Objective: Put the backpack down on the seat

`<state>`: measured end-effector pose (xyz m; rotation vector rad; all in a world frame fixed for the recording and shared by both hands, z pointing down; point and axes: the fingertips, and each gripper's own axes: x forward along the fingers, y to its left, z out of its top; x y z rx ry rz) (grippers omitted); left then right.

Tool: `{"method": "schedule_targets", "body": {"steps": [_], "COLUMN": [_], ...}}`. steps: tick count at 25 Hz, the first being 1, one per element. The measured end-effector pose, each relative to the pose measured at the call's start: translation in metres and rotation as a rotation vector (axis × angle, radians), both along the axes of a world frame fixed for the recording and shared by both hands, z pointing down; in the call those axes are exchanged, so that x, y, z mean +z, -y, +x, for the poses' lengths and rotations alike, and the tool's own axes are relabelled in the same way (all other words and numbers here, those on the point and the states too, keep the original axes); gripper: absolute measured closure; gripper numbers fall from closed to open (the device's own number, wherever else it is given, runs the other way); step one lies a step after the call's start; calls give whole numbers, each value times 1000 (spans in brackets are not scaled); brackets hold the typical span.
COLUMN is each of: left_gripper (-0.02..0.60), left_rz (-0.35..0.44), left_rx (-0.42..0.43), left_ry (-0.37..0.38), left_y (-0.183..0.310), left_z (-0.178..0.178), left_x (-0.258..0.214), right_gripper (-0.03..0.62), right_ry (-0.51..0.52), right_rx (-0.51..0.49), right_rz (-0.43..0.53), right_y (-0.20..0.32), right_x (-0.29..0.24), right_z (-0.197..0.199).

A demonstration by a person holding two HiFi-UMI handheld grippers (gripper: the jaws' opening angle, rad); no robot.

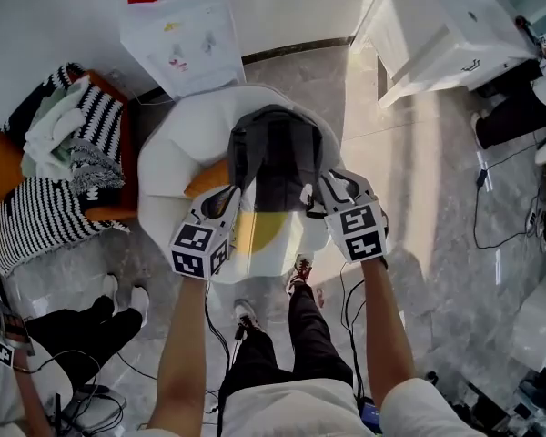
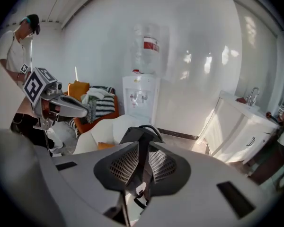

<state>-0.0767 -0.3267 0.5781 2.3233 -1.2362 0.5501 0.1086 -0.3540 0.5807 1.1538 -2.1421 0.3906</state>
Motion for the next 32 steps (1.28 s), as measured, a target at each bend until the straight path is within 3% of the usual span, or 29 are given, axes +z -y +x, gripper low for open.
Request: {"method": "schedule_targets", "body": {"steps": [6,11,22,32], "left_gripper": [571,571,571,571], "left_rz": [43,114,200,272], "left_rx": [30,65,81,72], "left_ry": [54,89,48,-1], "left_y": [-35,-57,-119,-181], "left_z": [-8,-9,-11,-35], "left_x": [-40,-86,-155,-220], "right_gripper": [586,591,591,591], "right_ry": [21,-15,43,87], "right_rx": [57,49,86,125], "right_rz": [19,61,164,250], "right_y": [-31,-55,-122,-184], "right_x": [-41,-75,-160,-231], "right_z": [-3,-4,-18,-31]}}
